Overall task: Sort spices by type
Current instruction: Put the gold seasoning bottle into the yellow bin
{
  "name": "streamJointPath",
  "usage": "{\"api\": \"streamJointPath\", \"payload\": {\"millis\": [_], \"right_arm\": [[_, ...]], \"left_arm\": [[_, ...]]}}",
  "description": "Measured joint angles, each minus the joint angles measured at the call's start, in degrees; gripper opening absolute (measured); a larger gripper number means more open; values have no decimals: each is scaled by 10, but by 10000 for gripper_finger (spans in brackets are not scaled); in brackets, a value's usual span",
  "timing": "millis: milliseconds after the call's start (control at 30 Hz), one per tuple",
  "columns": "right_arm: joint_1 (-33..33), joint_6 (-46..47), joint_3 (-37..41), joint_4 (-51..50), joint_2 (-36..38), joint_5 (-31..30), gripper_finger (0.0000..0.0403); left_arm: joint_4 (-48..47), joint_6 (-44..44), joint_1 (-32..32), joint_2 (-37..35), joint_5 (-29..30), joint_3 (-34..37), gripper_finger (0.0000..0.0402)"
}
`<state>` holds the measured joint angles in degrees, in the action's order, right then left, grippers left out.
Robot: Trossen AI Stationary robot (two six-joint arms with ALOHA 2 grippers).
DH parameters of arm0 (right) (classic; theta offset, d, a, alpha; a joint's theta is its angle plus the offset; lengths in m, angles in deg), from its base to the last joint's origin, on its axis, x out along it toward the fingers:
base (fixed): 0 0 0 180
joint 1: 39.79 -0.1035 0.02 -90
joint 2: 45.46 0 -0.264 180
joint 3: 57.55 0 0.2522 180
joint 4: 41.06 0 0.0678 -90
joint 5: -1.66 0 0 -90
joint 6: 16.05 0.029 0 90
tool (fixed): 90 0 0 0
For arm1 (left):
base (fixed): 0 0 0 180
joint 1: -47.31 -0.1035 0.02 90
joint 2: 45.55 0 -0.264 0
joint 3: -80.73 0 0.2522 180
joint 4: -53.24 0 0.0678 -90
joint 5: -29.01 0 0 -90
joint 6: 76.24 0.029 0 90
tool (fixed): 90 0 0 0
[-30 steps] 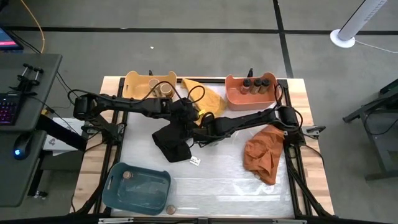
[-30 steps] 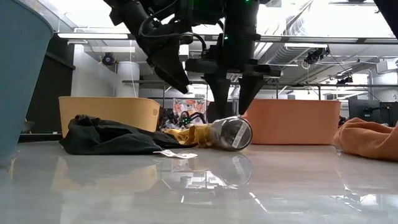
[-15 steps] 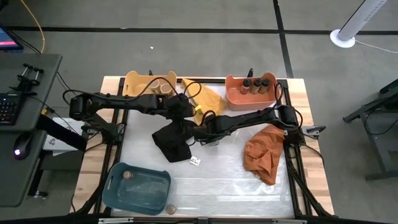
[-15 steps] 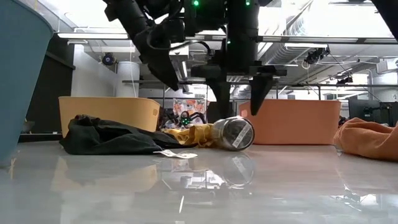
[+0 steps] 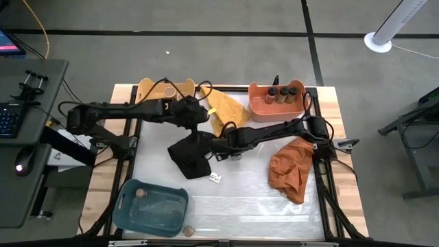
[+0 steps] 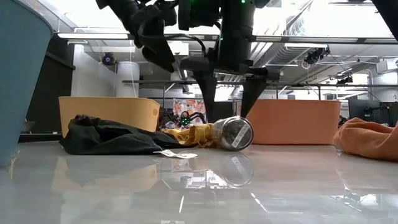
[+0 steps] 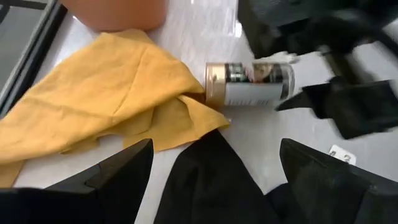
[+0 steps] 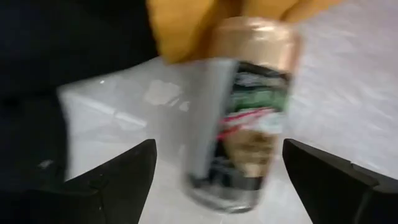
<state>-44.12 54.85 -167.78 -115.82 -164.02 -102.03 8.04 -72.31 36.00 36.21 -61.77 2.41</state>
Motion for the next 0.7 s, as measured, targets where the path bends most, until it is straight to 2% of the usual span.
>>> {"api": "streamJointPath", "payload": {"millis": [200,367,700], "right_arm": [[4,11,2,-27,0,-8,344],[5,16,39,24,0,23,344],[3,41,126,87,0,23,344]], "left_arm": [[-3,-13,-2,-27,0,0,337],[-4,-23,-2,-33,1,0,337],[-3,-29,-2,-33,1,0,337]]}}
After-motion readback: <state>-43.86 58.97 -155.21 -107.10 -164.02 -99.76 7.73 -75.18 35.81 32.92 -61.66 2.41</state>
